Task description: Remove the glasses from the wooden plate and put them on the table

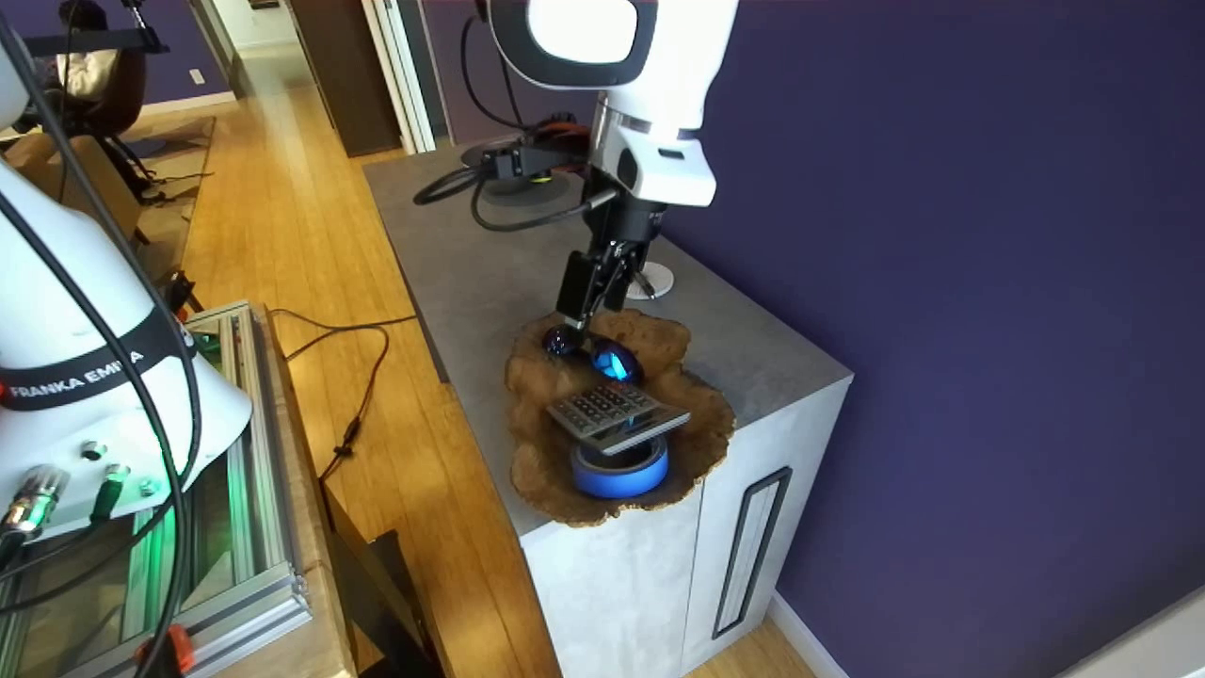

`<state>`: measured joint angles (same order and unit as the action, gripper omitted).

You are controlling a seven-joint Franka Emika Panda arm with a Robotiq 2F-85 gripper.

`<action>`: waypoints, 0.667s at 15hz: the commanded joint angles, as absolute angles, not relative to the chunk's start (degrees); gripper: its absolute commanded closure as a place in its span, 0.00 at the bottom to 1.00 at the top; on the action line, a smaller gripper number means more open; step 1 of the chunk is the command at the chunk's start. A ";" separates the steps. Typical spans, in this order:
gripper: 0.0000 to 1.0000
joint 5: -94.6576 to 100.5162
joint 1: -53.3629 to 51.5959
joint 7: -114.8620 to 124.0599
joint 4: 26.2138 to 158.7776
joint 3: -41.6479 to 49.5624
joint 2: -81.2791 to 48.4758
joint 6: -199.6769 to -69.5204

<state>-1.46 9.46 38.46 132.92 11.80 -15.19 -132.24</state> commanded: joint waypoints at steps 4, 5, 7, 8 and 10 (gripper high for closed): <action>0.00 -1.88 7.96 39.00 131.38 12.39 -18.07 -132.69; 0.00 -2.42 7.69 38.36 131.39 11.86 -18.57 -133.71; 0.00 -1.69 6.49 39.32 131.55 11.82 -19.24 -135.57; 0.00 -1.17 5.78 40.04 131.30 12.08 -19.77 -135.93; 0.00 -1.06 4.89 40.65 130.88 12.46 -20.74 -136.50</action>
<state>-1.56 6.17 39.19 131.81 11.82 -19.11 -135.11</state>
